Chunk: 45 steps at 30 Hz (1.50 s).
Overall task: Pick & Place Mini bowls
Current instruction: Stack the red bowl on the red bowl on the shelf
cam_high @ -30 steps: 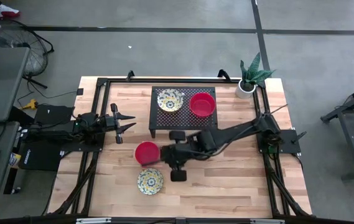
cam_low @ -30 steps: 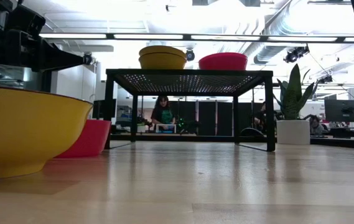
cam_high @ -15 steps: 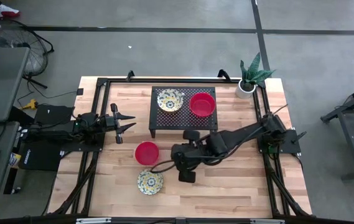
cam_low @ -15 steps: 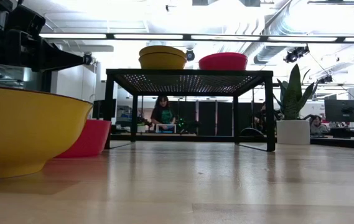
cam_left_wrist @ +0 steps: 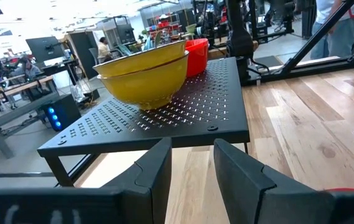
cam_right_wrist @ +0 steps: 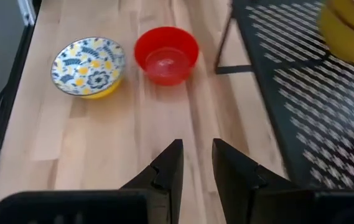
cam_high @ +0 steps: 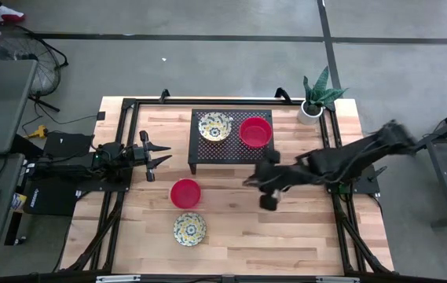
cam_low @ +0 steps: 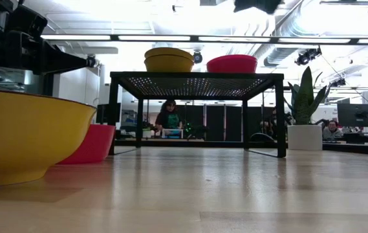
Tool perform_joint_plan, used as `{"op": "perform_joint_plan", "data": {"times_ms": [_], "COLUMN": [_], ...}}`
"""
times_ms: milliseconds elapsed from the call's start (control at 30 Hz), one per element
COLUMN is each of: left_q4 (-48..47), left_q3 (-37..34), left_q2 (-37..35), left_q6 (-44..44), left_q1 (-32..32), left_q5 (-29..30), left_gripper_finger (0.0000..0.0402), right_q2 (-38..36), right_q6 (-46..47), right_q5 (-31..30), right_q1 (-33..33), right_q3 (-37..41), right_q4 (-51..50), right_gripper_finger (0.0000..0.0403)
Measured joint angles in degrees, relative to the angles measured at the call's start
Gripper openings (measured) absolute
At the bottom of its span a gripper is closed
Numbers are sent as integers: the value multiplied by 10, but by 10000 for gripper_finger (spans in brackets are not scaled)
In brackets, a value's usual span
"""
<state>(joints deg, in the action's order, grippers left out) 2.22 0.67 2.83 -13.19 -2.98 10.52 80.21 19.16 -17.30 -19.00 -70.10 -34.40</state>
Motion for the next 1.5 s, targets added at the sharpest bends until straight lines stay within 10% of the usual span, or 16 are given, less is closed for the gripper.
{"op": "perform_joint_plan", "data": {"times_ms": [600, 933, 1500], "left_q4": [0, 0, 0], "left_q3": [0, 0, 0], "left_q2": [0, 0, 0], "left_q6": [0, 0, 0], "left_q1": [0, 0, 0], "left_q5": [0, 0, 0], "left_gripper_finger": [117, 117, 117], "right_q2": [-466, -612, -706], "right_q6": [-1, -11, -114], "right_q5": [36, 6, 154], "right_q1": [51, 69, 143], "right_q3": [389, 485, 639], "right_q4": [100, 196, 383], "right_gripper_finger": [73, 73, 73]}}
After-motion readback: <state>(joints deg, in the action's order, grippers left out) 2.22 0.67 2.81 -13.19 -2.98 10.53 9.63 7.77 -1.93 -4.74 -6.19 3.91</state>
